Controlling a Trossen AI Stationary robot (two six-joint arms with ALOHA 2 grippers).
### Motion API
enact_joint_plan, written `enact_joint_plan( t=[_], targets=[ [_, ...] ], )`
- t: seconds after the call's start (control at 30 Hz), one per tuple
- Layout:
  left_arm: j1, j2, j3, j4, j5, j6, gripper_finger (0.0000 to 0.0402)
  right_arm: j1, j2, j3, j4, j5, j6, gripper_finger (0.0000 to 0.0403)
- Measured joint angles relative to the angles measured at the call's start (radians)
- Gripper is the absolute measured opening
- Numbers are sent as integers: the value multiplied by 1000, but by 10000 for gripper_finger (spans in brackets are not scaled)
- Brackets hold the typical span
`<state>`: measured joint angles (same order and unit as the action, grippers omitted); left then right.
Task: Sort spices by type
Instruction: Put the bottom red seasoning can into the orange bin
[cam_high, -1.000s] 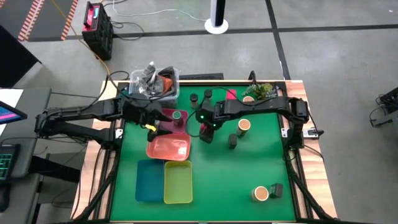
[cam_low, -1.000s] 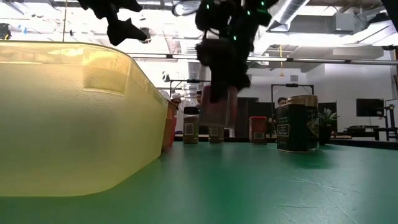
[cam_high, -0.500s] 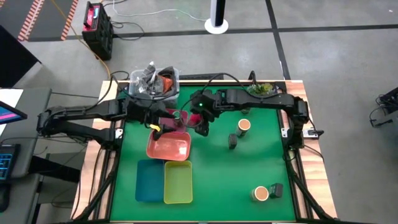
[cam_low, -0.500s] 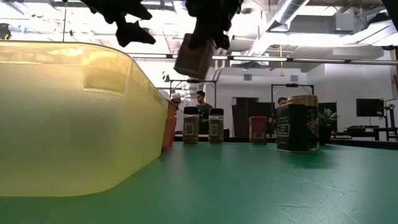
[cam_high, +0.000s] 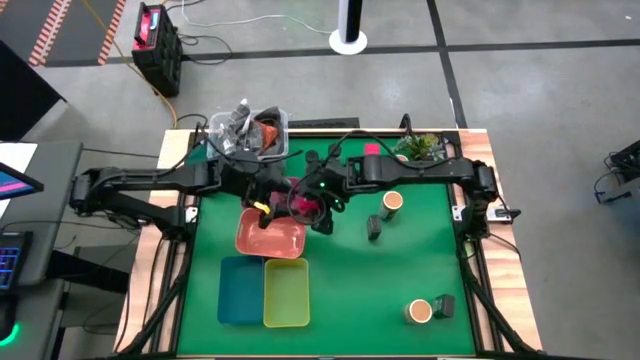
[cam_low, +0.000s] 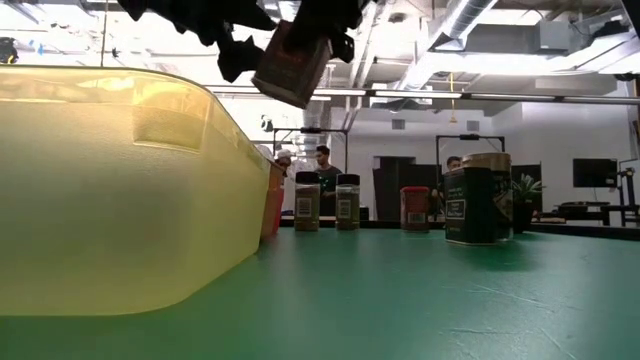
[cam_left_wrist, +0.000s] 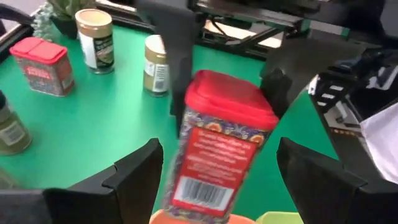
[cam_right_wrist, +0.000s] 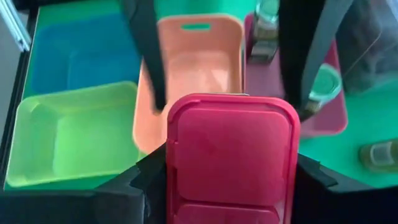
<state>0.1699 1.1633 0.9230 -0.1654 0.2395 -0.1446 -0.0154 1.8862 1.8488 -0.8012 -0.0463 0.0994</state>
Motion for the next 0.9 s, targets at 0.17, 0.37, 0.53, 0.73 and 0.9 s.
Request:
enact_joint_plan(
  t=[0.17, 0.37, 0.53, 0.73, 0.9],
  targets=[
    [-14, -6, 0, 6, 3, 7, 299, -6, 0, 0, 42, 1, -7, 245],
    [-36, -6, 0, 8, -50, 10, 297, -6, 0, 0, 62, 0, -30, 245],
    [-54, -7, 0, 6, -108, 41, 275, -6, 0, 0, 61, 0, -36, 245],
    [-61, -7, 0, 4, -120, 73, 223, -3, 0, 0, 66, -17, -56, 245],
    [-62, -8, 0, -1, -103, 78, 190, -6, 0, 0, 69, -100, -51, 245]
  ],
)
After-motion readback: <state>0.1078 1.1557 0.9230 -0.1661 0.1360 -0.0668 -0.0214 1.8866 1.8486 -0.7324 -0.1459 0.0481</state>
